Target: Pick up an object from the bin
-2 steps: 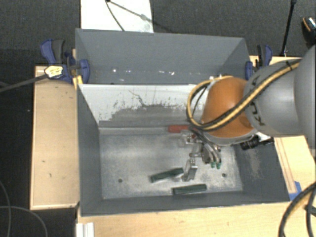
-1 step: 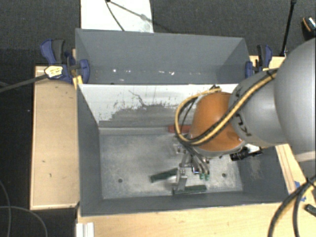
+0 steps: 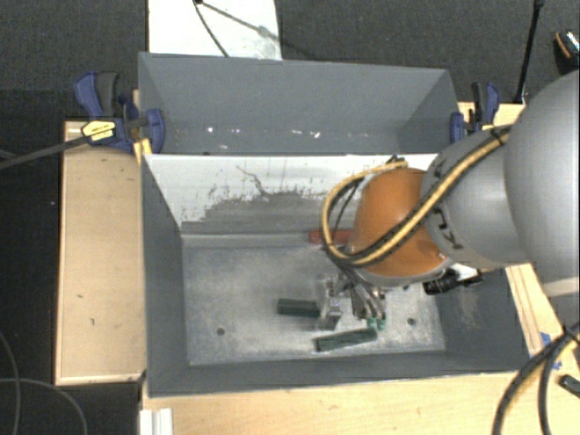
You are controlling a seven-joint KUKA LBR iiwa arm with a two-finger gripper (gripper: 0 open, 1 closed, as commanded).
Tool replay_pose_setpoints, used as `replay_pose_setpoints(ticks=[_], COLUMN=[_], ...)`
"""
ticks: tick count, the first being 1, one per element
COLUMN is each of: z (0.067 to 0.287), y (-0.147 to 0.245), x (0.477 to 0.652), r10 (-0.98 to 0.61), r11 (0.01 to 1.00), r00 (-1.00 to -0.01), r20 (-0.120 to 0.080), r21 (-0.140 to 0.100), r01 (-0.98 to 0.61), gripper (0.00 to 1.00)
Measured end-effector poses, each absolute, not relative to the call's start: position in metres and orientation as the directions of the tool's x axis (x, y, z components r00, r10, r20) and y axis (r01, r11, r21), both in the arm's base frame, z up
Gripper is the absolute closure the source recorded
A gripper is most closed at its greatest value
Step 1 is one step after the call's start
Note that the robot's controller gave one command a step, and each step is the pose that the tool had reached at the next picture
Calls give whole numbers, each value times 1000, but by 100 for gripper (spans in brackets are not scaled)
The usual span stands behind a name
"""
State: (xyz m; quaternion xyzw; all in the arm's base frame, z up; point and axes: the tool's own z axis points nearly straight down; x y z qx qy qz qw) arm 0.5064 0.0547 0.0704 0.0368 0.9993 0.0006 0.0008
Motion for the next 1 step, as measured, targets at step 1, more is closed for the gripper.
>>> replay_pose_setpoints(ticks=[1], z=[235], y=[68], x=[511], r10=[42], r11=[999], r00=[-999], r20=[-11], r21=[3], r01=[42], gripper=[100])
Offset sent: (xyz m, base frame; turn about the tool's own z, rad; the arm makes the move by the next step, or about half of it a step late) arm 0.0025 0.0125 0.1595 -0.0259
